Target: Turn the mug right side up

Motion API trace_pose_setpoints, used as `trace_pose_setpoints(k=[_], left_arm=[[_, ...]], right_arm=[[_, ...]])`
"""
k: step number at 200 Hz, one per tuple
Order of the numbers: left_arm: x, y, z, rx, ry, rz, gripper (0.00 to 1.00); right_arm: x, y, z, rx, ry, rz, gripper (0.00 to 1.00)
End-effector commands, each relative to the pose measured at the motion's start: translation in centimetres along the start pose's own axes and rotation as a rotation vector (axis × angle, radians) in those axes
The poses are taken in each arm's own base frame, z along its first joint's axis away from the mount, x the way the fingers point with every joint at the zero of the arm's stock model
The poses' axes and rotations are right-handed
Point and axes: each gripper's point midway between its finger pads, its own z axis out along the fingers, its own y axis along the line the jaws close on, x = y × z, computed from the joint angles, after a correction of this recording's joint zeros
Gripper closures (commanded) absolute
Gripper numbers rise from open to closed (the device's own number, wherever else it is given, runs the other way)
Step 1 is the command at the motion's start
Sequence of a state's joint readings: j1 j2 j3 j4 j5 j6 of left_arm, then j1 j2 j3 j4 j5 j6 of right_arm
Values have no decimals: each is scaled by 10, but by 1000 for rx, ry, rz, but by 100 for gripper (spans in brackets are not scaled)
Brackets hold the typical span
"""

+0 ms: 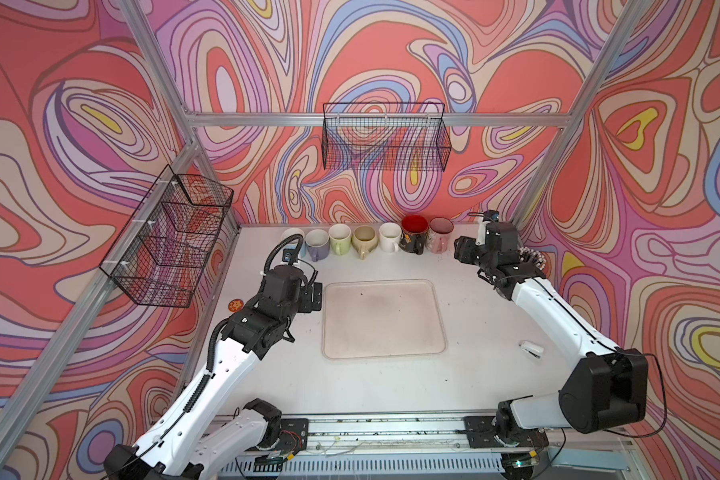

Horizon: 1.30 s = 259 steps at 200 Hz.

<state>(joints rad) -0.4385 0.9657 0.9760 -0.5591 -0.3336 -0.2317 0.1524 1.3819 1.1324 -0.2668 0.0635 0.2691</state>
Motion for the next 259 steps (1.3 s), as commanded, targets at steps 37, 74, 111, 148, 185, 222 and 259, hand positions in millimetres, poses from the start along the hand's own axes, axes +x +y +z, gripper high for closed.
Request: trace_pose_setpoints(k=[37,74,111,148,185,222,259], left_arm=[[-10,20,-4,-73,-168,-100,0],[-17,34,3,-125,-259,-131,0],[9,65,56,-183,-119,-185,0],[29,99,105,-297,-60,-204,0],[30,106,142,-330,-83,-167,0],[27,102,175,-289,-76,-114,0],[10,98,189,-249,-134,-125,0]], right_arm=[[32,-23,-27,57,-80,96,2],[62,-49,-25,123,-166,99,2],[80,-69,-20,188,-271,50,2],[75,-92,-16,337,-361,-72,2],[76,-89,19,345,-335,-139,2],[68,-91,48,376,-282,-213,2],[55,-96,63,385,-288,-216,2]])
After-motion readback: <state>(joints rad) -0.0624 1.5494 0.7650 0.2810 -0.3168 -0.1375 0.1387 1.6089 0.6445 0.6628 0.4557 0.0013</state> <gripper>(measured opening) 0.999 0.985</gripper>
